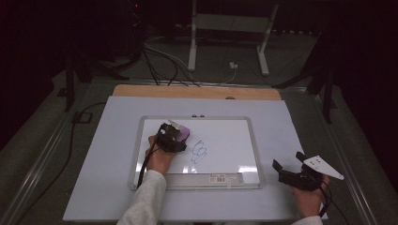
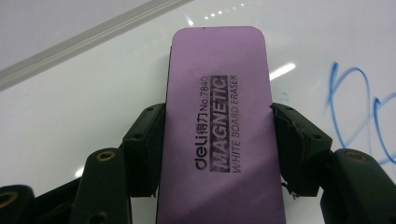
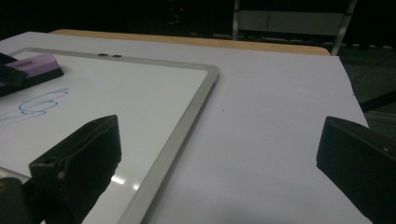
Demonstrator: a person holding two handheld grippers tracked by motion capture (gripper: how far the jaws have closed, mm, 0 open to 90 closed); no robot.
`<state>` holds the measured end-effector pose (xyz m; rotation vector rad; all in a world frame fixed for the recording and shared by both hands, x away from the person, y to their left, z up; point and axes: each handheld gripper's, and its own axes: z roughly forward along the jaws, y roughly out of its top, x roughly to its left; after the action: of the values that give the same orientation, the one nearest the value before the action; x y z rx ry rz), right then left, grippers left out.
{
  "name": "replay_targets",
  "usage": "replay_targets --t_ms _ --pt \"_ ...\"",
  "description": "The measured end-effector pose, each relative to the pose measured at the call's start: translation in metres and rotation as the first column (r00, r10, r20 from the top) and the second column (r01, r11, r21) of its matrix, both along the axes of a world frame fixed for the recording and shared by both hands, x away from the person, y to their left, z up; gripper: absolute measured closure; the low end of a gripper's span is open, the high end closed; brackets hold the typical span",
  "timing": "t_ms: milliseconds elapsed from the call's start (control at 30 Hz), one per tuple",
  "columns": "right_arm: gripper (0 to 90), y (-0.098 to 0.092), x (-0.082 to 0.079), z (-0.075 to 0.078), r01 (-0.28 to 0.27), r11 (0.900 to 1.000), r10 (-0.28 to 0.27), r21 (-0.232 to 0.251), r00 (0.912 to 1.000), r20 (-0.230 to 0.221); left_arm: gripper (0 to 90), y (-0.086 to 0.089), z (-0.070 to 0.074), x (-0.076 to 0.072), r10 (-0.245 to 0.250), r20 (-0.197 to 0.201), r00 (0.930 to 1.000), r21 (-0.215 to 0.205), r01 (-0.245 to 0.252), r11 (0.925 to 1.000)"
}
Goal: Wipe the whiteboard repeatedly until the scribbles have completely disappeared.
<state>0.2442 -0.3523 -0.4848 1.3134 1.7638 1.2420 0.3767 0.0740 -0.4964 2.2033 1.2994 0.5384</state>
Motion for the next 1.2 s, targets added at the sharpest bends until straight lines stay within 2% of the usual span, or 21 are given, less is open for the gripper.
replay_targets --t_ms 100,133,200,233,300,367,400,433,467,567,633,700,833,867,933,1000,1100,1200 --pt "0.3 -0.001 0.001 -0.002 0.005 1.000 -0.005 0.010 0.9999 -0.012 41.5 -0.003 0.001 -0.001 -0.005 0.007 1.0000 0.022 0.005 0.9997" --pt "0.3 -0.001 0.001 -0.002 0.005 1.000 -0.005 0.012 0.9999 -0.012 41.5 -0.003 0.001 -0.001 -0.019 0.004 0.9998 0.019 0.018 0.9996" --pt "0.3 0.001 0.000 -0.001 -0.001 1.000 0.001 0.003 1.0000 -0.005 41.5 -0.005 0.000 -0.002 -0.059 -0.014 0.9981 -0.015 0.059 0.9981" --pt "0.3 0.001 0.001 -0.001 -0.006 1.000 0.006 -0.003 1.0000 -0.003 41.5 -0.008 0.001 -0.004 -0.086 -0.015 0.9962 -0.013 0.086 0.9962" --pt "0.3 0.002 0.001 -0.001 -0.003 1.000 0.003 -0.002 0.9999 -0.010 41.5 -0.015 0.002 -0.011 -0.172 -0.028 0.9846 -0.018 0.172 0.9850" --pt "0.3 0.002 0.001 -0.002 -0.004 1.000 0.004 0.002 0.9999 -0.013 41.6 -0.022 0.003 -0.017 -0.223 -0.030 0.9743 -0.005 0.223 0.9748" --pt "0.3 0.003 0.001 -0.002 -0.005 1.000 0.005 -0.001 0.9999 -0.012 41.5 -0.023 0.003 -0.019 -0.224 -0.022 0.9743 0.007 0.224 0.9745" --pt "0.3 0.003 0.001 -0.001 -0.006 1.000 0.006 -0.001 0.9999 -0.010 41.5 -0.022 0.002 -0.018 -0.219 -0.024 0.9754 0.001 0.219 0.9756" --pt "0.3 0.003 0.001 -0.001 -0.007 1.000 0.007 -0.003 1.0000 -0.006 41.5 -0.021 0.002 -0.016 -0.203 -0.021 0.9789 -0.002 0.203 0.9791" --pt "0.3 0.002 0.000 -0.001 -0.003 1.000 0.003 0.001 1.0000 -0.006 41.5 -0.015 0.000 -0.008 -0.123 -0.007 0.9924 -0.005 0.123 0.9924" --pt "0.3 0.001 0.000 -0.001 -0.001 1.000 0.001 0.003 1.0000 -0.007 41.5 -0.008 0.000 -0.002 -0.067 -0.005 0.9977 -0.006 0.067 0.9977" --pt "0.3 0.000 0.000 -0.001 0.001 1.000 -0.001 0.004 1.0000 -0.005 41.5 -0.002 0.000 0.003 -0.023 -0.005 0.9997 -0.012 0.023 0.9997" --pt "0.3 0.000 0.000 -0.001 -0.001 1.000 0.001 0.005 1.0000 -0.008 41.5 -0.002 0.000 0.003 -0.024 -0.006 0.9997 -0.006 0.024 0.9997" --pt "0.3 0.000 0.000 -0.001 -0.001 1.000 0.001 0.004 1.0000 -0.007 41.5 -0.002 0.000 0.003 -0.036 -0.012 0.9993 -0.019 0.036 0.9992" --pt "0.3 0.001 0.000 -0.001 -0.001 1.000 0.001 0.003 1.0000 -0.006 41.5 -0.005 0.000 0.001 -0.060 -0.012 0.9981 -0.016 0.060 0.9981" --pt "0.3 0.001 0.001 -0.001 -0.004 1.000 0.004 0.000 1.0000 -0.005 41.5 -0.011 0.001 -0.003 -0.099 -0.017 0.9950 -0.011 0.098 0.9951" --pt "0.3 0.002 0.001 -0.001 -0.004 1.000 0.004 0.001 1.0000 -0.009 41.6 -0.021 0.001 -0.012 -0.162 -0.024 0.9865 -0.014 0.162 0.9867" --pt "0.3 0.002 0.000 -0.001 -0.005 1.000 0.005 -0.001 1.0000 -0.007 41.5 -0.034 0.001 -0.021 -0.263 -0.022 0.9646 -0.015 0.263 0.9648"
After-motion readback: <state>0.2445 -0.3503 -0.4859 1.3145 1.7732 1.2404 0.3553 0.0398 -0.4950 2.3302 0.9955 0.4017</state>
